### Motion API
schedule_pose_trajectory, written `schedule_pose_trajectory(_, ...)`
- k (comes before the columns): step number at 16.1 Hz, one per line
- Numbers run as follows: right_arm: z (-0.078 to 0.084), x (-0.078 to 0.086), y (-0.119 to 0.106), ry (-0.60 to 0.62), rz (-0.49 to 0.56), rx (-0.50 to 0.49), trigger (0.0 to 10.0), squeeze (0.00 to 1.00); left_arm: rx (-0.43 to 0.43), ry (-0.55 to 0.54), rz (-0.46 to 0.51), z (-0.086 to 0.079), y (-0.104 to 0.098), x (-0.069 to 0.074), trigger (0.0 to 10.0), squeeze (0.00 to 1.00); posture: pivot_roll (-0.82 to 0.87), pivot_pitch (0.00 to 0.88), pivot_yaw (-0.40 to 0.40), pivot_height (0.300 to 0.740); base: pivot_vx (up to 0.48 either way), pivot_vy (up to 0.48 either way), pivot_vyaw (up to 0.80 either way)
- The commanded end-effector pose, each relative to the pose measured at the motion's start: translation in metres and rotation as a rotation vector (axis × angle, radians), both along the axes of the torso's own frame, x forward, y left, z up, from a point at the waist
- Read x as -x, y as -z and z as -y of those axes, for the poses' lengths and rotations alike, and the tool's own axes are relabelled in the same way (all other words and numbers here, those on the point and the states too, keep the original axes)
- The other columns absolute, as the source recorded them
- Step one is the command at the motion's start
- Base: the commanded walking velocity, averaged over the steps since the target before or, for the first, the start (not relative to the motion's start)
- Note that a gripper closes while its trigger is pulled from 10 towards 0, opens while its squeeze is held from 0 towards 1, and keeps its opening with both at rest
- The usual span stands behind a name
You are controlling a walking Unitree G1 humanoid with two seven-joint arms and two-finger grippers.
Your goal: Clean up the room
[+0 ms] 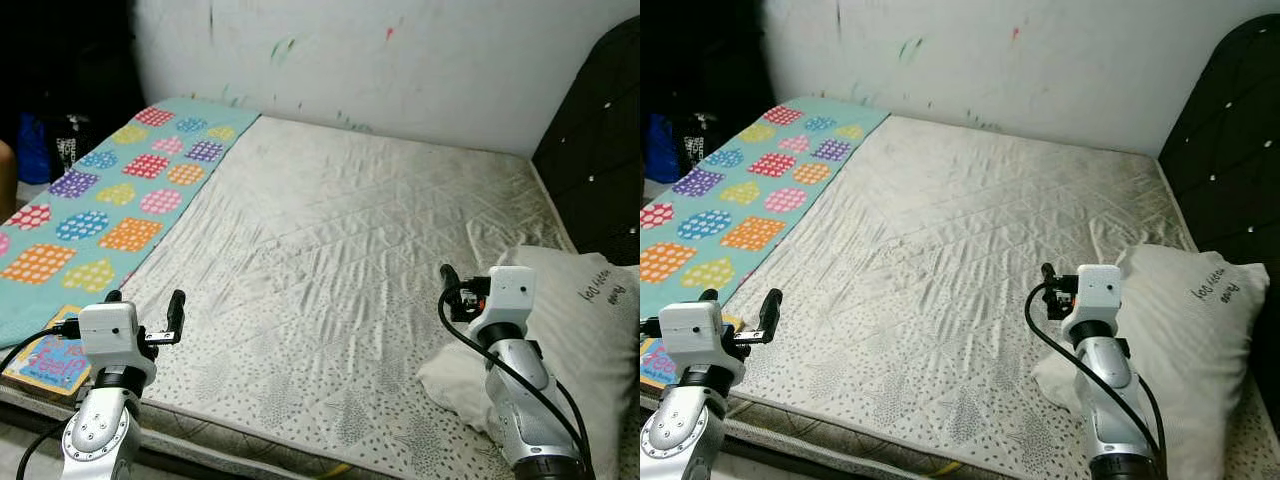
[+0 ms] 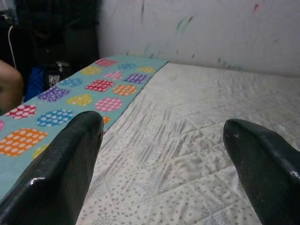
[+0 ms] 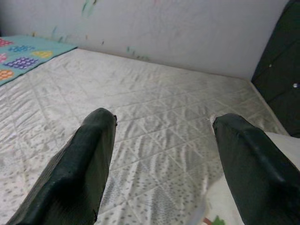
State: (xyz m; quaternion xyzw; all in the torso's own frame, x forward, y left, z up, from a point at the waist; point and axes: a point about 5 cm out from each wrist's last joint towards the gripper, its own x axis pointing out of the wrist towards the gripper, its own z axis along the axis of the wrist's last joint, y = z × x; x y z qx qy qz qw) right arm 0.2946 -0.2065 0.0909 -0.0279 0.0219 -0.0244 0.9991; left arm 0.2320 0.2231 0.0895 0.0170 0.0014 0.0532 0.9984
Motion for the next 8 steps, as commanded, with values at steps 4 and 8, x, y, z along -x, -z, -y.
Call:
schedule_pose_trajectory(4,-0.0726,-0.0315,0.0315,-0.207,-0.158,-0.251,10.0,0.0,0.197,0.133,-0.2,0.0683,0.0267,-0.091,10.0,0.0,0.01,0.115,0.005,0.74,0.0,0.0,-0.8)
schedule_pose_trajectory(8,-0.0723,-0.0321,0.0314,-0.206,-0.16,-0.248,10.0,0.0,0.2,0.133,-0.2,0.0685,0.0266,-0.0915,10.0,0.0,0.01,0.111,0.001,0.74,0.0,-0.344,-0.47)
